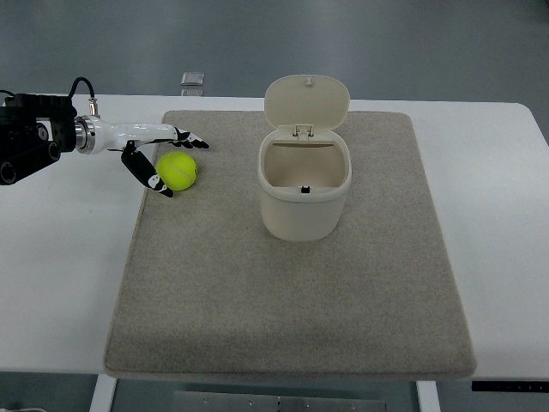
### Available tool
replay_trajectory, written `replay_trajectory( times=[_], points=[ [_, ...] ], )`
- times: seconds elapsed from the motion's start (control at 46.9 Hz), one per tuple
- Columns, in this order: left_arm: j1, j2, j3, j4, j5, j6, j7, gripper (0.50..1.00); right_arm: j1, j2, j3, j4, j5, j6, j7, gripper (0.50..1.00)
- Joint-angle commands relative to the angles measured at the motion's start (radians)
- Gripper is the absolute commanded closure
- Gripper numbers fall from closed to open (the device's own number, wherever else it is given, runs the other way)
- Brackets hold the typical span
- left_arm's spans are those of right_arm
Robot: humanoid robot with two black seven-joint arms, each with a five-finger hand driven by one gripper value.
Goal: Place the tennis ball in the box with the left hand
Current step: 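Lower the left hand fingers around the side of the tennis ball, then close the left hand fingers to grasp the tennis ball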
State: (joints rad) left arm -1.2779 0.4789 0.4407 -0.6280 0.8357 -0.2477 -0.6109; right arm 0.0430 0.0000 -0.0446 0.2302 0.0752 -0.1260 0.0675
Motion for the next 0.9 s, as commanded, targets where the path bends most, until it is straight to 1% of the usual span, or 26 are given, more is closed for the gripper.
replay_trajectory(
  times=[0.0, 0.363, 0.469, 0.576, 0.725, 0.875],
  points=[
    [-0.001, 0.000, 0.001, 0.001, 0.000, 0.002, 0.000, 0.525, 0.000, 0.000, 0.000, 0.000, 0.000, 0.000, 0.000, 0.599],
    [0.002, 0.001, 0.003, 0.001, 0.029, 0.004, 0.000, 0.536, 0.000, 0.000, 0.000, 0.000, 0.000, 0.000, 0.000, 0.599],
    [0.002, 0.001, 0.003, 0.001, 0.056, 0.018, 0.000, 0.542, 0.000, 0.000, 0.000, 0.000, 0.000, 0.000, 0.000, 0.599],
    [0.002, 0.001, 0.003, 0.001, 0.072, 0.054, 0.000, 0.542, 0.000, 0.000, 0.000, 0.000, 0.000, 0.000, 0.000, 0.597],
    [0.000, -0.002, 0.000, -0.001, 0.063, 0.062, 0.000, 0.540, 0.000, 0.000, 0.000, 0.000, 0.000, 0.000, 0.000, 0.597],
    [0.005, -0.034, -0.002, 0.001, 0.054, 0.062, 0.000, 0.540, 0.000, 0.000, 0.000, 0.000, 0.000, 0.000, 0.000, 0.599]
  ],
)
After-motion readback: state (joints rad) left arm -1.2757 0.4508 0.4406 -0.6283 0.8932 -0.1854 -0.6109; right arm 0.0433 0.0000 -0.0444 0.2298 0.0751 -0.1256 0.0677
